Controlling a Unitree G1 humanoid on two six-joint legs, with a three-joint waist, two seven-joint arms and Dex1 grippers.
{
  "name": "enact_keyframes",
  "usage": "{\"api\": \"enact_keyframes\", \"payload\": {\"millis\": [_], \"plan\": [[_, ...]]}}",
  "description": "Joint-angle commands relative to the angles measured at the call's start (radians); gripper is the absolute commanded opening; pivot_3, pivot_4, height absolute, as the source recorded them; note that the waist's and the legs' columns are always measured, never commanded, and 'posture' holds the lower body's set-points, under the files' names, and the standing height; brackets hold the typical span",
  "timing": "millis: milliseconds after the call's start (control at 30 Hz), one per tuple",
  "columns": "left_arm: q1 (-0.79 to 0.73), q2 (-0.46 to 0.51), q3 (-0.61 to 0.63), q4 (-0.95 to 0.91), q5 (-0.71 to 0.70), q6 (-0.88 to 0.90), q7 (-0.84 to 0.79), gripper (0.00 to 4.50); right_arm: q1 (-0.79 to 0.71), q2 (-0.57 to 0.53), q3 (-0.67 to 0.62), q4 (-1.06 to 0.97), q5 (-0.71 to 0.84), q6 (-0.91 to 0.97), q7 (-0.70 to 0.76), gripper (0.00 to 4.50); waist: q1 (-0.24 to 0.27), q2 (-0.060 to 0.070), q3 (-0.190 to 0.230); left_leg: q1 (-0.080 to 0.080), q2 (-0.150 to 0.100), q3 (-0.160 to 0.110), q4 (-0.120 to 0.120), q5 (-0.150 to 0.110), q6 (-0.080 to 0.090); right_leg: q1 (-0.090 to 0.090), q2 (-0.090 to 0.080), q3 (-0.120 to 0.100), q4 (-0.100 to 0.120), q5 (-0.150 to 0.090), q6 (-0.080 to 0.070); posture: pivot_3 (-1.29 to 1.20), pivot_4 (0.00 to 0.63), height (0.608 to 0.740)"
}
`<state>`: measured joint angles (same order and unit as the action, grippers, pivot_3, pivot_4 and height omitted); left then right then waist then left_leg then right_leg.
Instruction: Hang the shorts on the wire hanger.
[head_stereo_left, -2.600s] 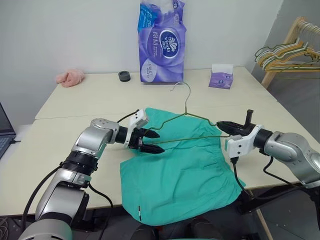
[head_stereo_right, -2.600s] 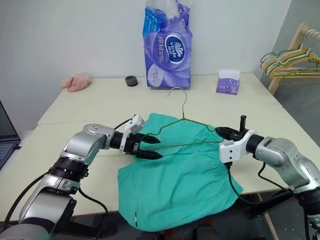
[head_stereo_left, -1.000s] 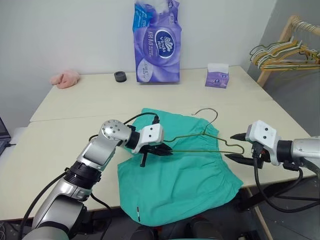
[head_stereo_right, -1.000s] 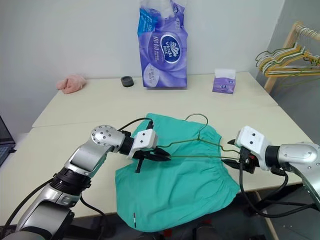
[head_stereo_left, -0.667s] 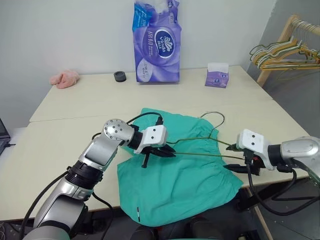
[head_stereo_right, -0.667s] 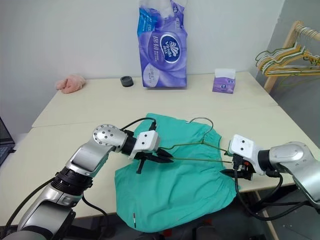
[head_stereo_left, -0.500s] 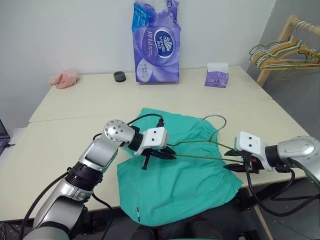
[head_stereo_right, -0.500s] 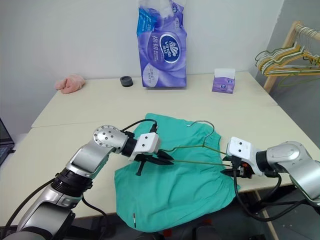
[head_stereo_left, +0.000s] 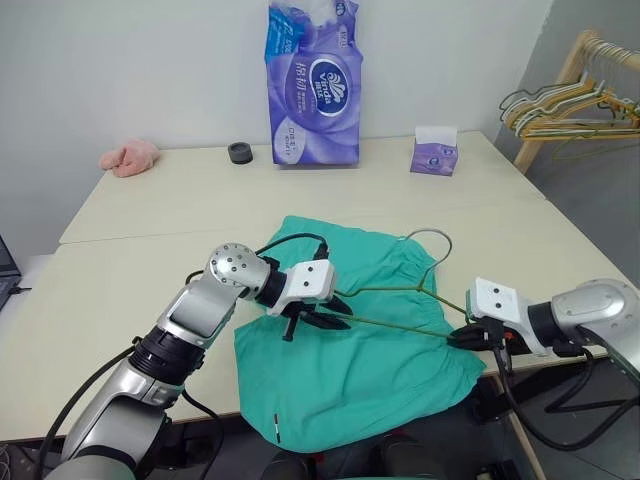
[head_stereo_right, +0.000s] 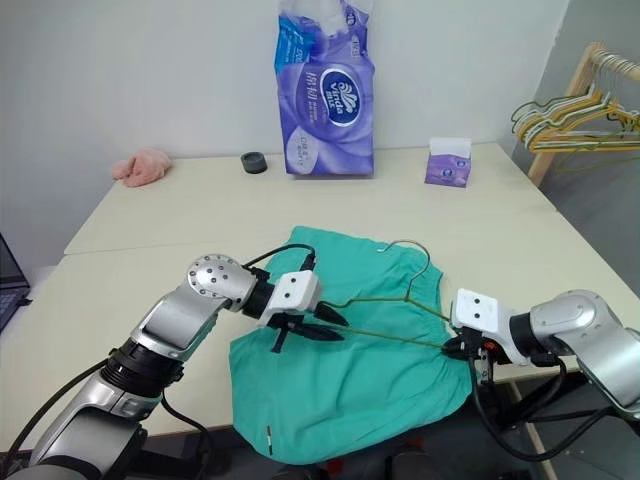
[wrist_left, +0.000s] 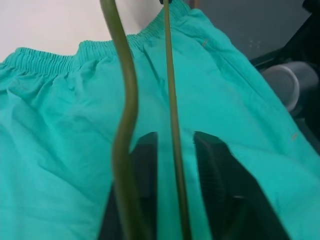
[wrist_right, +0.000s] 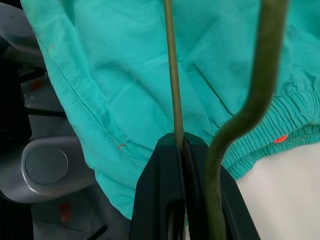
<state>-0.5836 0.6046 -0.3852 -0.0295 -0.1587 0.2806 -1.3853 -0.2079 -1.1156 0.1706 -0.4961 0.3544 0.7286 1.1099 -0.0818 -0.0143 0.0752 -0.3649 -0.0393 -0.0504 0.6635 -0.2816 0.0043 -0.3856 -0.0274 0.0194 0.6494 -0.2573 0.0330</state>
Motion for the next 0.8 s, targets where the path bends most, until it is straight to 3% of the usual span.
{"api": "enact_keyframes", "payload": {"millis": [33, 200, 600, 800], "plan": [[0.001, -0.029, 0.040, -0.024, -0.049, 0.002, 0.021, 2.46, 0.012, -0.011, -0.051, -0.028, 0.015, 0.001, -0.001, 0.00, 0.000, 0.000, 0.000, 0.000, 0.000, 0.000, 0.000, 0.000, 0.000, 0.000, 0.000, 0.000, 0.000, 0.000, 0.000, -0.16, 0.046, 0.740], [0.006, -0.061, 0.094, 0.034, -0.071, 0.004, 0.080, 3.91, 0.105, -0.024, -0.141, -0.043, 0.049, 0.018, -0.001, 0.00, 0.004, 0.000, 0.000, 0.000, 0.000, 0.000, 0.000, 0.000, 0.000, 0.000, 0.000, 0.000, 0.000, 0.000, 0.000, -0.15, 0.045, 0.740], [-0.041, -0.025, 0.267, 0.283, -0.109, 0.006, 0.167, 3.91, 0.483, 0.062, -0.561, -0.099, 0.154, 0.172, -0.076, 0.00, 0.018, -0.001, 0.000, 0.000, 0.000, 0.000, 0.001, 0.000, 0.000, 0.001, 0.000, 0.000, 0.000, 0.000, 0.001, -0.17, 0.047, 0.740], [0.004, -0.017, 0.264, 0.221, -0.183, 0.119, 0.093, 3.91, 0.631, 0.195, -0.730, -0.079, 0.175, 0.252, -0.155, 0.00, 0.026, -0.001, -0.001, 0.000, 0.000, 0.000, 0.001, 0.000, 0.000, 0.001, 0.000, 0.000, 0.000, 0.000, 0.001, -0.19, 0.054, 0.740]]}}
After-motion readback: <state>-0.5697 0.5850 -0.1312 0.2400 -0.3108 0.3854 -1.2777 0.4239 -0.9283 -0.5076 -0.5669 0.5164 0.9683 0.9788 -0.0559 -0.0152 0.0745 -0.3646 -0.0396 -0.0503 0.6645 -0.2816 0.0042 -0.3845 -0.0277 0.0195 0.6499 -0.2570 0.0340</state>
